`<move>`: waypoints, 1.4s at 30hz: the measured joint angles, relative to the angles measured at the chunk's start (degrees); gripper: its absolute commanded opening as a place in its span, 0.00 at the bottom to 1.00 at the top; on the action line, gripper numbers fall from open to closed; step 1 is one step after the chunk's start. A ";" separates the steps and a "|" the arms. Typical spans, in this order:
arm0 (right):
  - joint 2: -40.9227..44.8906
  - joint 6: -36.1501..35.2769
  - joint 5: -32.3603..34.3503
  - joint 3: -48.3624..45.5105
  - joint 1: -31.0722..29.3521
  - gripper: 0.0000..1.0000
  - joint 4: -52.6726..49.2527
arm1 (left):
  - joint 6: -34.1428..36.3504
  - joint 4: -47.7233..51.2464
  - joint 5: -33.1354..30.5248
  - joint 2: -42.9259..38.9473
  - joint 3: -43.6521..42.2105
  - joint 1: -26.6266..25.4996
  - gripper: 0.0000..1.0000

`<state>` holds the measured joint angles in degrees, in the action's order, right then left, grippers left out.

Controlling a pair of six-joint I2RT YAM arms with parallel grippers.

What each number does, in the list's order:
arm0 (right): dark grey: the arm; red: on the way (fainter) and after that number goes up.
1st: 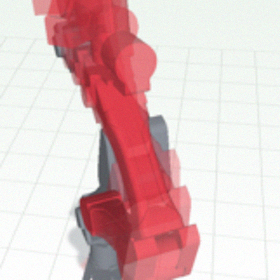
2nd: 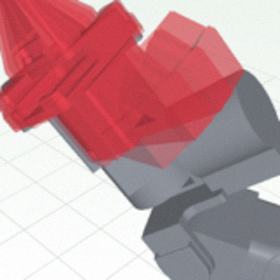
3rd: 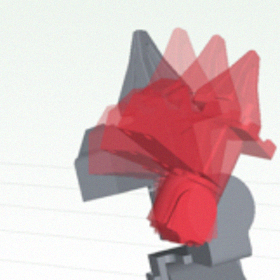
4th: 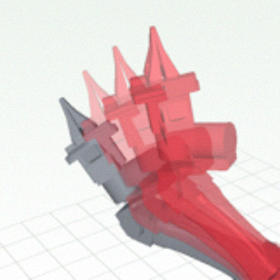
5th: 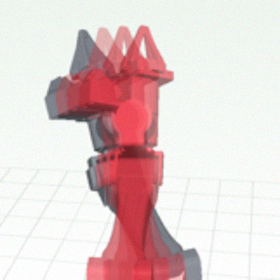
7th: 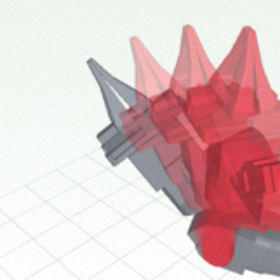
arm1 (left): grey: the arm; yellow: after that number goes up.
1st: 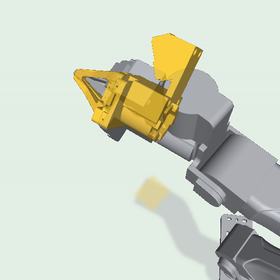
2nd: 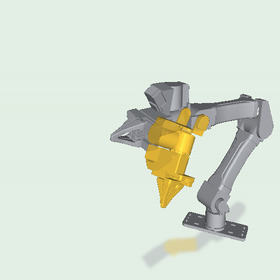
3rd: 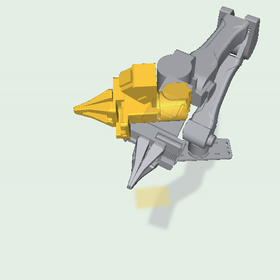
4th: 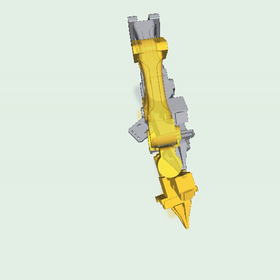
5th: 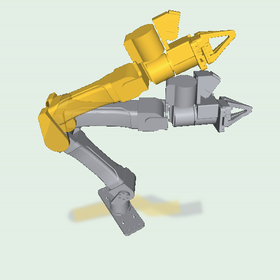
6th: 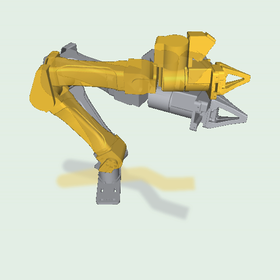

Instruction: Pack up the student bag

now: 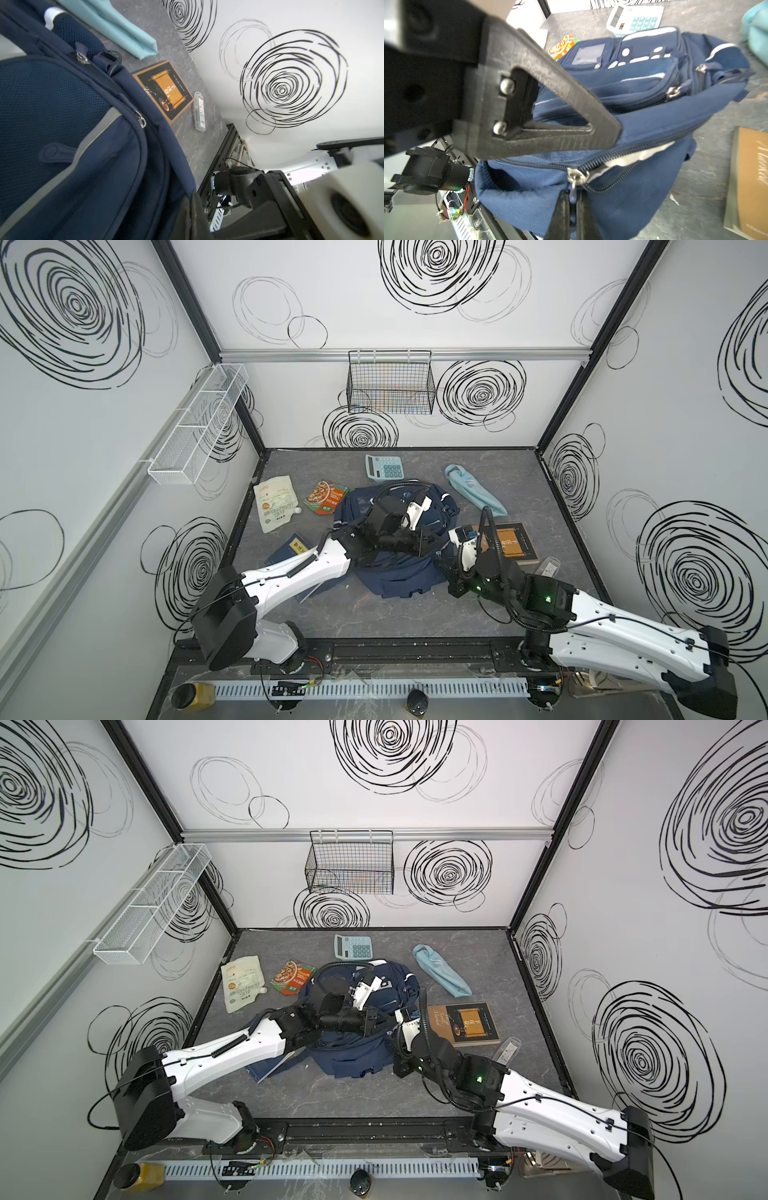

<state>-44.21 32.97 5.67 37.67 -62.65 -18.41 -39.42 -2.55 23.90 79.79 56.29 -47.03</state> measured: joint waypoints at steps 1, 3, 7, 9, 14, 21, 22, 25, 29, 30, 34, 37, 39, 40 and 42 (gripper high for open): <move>0.31 -0.24 0.33 0.55 0.00 0.00 -0.72 | -0.33 -1.38 -0.35 -0.28 -0.39 -0.26 0.00; 0.55 -0.83 0.87 1.75 0.00 0.00 -2.16 | -0.96 -3.74 -1.09 -0.50 -1.01 -0.74 0.00; 0.28 -1.73 1.16 3.30 0.02 0.05 -4.31 | -1.79 -5.92 -1.68 -0.50 -1.44 -1.16 0.00; -0.11 -1.95 1.01 3.78 0.04 0.21 -4.87 | -2.08 -6.05 -1.97 -0.50 -1.44 -1.27 0.00; 1.14 -2.73 -7.76 3.45 -1.62 0.40 -2.25 | -2.32 -9.07 -8.96 0.79 -1.44 0.20 0.00; 7.04 -0.28 -13.33 -2.54 1.03 0.38 4.09 | -2.43 -10.08 -14.60 1.16 -1.44 0.90 0.00; 7.58 -0.11 -13.38 -3.15 1.88 0.38 4.13 | -2.43 -10.10 -14.95 1.16 -1.44 0.96 0.00; 9.18 0.04 -13.42 -3.85 4.76 0.38 4.11 | -2.43 -10.10 -15.39 1.16 -1.44 0.96 0.00; 9.97 -0.83 -13.25 -3.78 8.85 0.35 4.63 | -2.97 -10.16 -15.78 1.16 -1.44 0.59 0.00; 9.55 -1.14 -13.07 -3.63 9.29 0.34 4.74 | -3.19 -10.32 -15.87 1.16 -1.46 0.50 0.00; 4.63 -3.06 -12.76 -2.03 9.81 0.33 6.08 | -4.74 -11.50 -16.02 1.18 -1.57 0.11 0.00; 0.74 -4.17 -12.72 -1.60 9.86 0.33 8.04 | -5.88 -12.63 -16.00 1.22 -1.99 0.02 0.00; -0.92 -4.96 -12.68 -1.60 9.90 0.34 8.87 | -6.32 -12.96 -16.00 1.22 -2.29 -0.07 0.00; -1.44 -5.29 -12.66 -1.60 10.10 0.34 9.38 | -6.58 -13.11 -15.98 1.22 -2.43 -0.13 0.00; -2.16 -6.03 -12.74 -1.60 10.73 0.34 10.75 | -7.13 -13.46 -15.93 1.22 -2.78 -0.22 0.00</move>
<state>-46.37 26.94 -7.07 36.07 -51.92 -7.66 -46.54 -16.01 7.97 81.01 53.52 -47.24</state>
